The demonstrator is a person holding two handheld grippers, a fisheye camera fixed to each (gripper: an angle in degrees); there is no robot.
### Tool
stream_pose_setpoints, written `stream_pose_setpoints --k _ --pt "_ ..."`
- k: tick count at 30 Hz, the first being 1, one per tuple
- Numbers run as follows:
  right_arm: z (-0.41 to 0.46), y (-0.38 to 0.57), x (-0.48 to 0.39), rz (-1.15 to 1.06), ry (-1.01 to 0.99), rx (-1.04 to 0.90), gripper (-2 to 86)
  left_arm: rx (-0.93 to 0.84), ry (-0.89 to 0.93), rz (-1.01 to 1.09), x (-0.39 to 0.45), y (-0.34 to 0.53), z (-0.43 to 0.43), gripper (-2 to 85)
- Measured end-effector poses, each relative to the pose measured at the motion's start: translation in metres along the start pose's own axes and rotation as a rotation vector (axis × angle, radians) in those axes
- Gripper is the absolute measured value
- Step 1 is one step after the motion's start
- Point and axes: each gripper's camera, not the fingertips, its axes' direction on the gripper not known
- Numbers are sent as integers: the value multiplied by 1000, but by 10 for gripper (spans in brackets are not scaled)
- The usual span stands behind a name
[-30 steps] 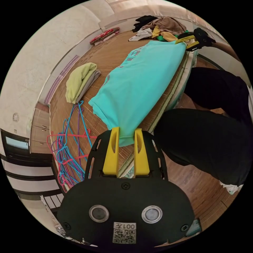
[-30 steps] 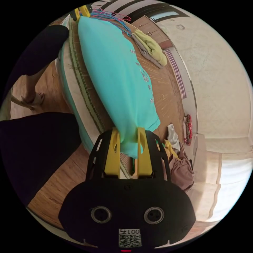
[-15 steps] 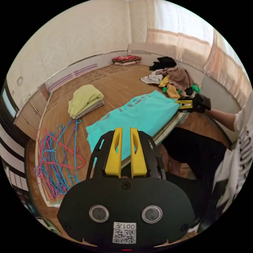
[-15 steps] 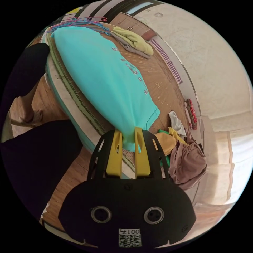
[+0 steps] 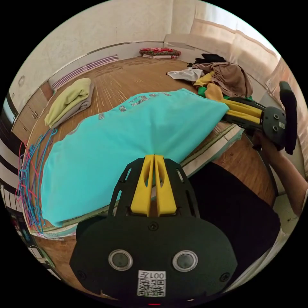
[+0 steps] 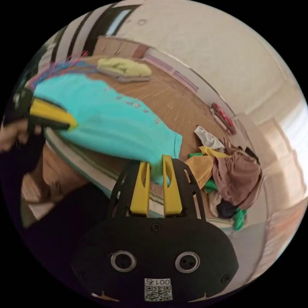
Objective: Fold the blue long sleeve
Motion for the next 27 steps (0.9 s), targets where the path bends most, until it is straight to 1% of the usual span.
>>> stream_pose_setpoints --k 1,4,6,8,10,11,13,14,15,18,19,21,23,24,25,27 --pt "-5 -5 2 86 -14 18 72 5 7 -13 -3 1 -1 -10" --pt "-22 -18 -5 179 -9 85 70 29 -10 -10 -4 5 -4 -10" --pt "-42 -30 -15 155 -30 170 70 43 -34 11 -2 8 -5 -10" --pt "-64 -49 -34 72 -66 252 69 66 -35 20 -2 11 -6 -10" --pt "-89 -73 -74 -104 -105 343 69 117 26 -3 -11 14 -13 -10" --pt "-94 -77 -85 -158 -110 362 69 129 44 -11 -15 15 -16 -9" --pt "-109 -89 -132 -376 -132 430 69 162 104 -52 -32 20 -26 -9" --pt "-111 -91 -142 -424 -142 444 69 165 118 -61 -37 22 -28 -9" --pt "-115 -94 -162 -521 -169 461 70 159 148 -88 -47 26 -32 -8" --pt "-114 -99 -207 -748 -277 439 77 72 245 -186 -70 44 -41 -5" --pt "-110 -100 -221 -803 -329 415 81 74 300 -225 -77 56 -50 -7" --pt "-106 -101 -235 -830 -387 389 86 135 379 -287 -84 75 -72 -8" --pt "-109 -106 -238 -774 -410 388 88 199 358 -296 -84 86 -97 -9" --pt "-112 -114 -236 -715 -437 368 89 221 317 -295 -83 89 -111 -9" --pt "-116 -122 -234 -664 -461 349 91 231 295 -289 -84 91 -121 -9" --pt "-121 -132 -233 -637 -468 343 93 214 280 -275 -86 92 -131 -10"
